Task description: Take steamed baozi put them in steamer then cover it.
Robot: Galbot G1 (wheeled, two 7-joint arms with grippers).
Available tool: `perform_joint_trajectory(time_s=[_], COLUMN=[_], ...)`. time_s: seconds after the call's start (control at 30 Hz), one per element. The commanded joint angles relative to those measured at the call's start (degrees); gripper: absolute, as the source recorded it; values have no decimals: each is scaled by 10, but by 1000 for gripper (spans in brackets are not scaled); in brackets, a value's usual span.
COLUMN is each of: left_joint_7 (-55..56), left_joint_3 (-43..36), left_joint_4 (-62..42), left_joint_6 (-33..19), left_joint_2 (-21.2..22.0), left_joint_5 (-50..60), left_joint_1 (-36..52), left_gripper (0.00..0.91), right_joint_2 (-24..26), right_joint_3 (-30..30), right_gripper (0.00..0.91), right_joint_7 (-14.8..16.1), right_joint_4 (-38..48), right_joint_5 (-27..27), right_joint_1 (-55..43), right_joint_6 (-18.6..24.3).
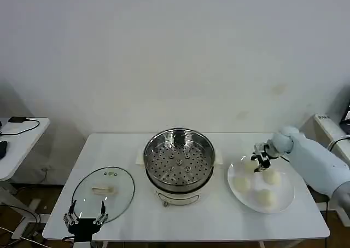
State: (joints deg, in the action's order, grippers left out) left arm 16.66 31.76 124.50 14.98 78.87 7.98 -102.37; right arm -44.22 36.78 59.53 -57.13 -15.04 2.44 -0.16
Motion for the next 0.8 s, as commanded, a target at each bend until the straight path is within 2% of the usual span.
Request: perform_joint_trajectory(time_s=[0.03, 0.2, 0.33, 0.4, 0.57, 0.77, 0.8], left_joint_7=[1, 8, 11, 11, 9, 2, 0], left_joint_3=[-1, 0, -1, -1, 2, 11, 12], left_joint_4=[-3, -7, -11, -12, -11, -19, -22], left_joint_6=[0, 0, 0, 0, 3, 5, 5], left_joint_2=[-2, -6, -17, -18, -22, -29, -30], left_joint_5=[-1, -6, -12, -13, -26, -54, -62], left_joint_1=[2, 6, 8, 10, 16, 23, 24], left_gripper=[907, 907, 907, 907, 907, 907, 907], right_joint_2=[55, 65, 32, 18, -58, -148, -177], right_joint_3=[48, 120, 180, 201, 267, 309, 324], right_gripper=[554, 554, 554, 554, 554, 554, 554], right_joint_7=[-1, -3, -16, -18, -36, -46, -49], right_joint_4=[-71, -90, -87, -86, -79, -76, -76], right_joint_5=[34, 68, 121, 130, 185, 209, 211], right_joint_1=[-81, -185, -271, -298, -361, -390, -397], right_joint_6=[0, 0, -9, -9, -4, 9, 19])
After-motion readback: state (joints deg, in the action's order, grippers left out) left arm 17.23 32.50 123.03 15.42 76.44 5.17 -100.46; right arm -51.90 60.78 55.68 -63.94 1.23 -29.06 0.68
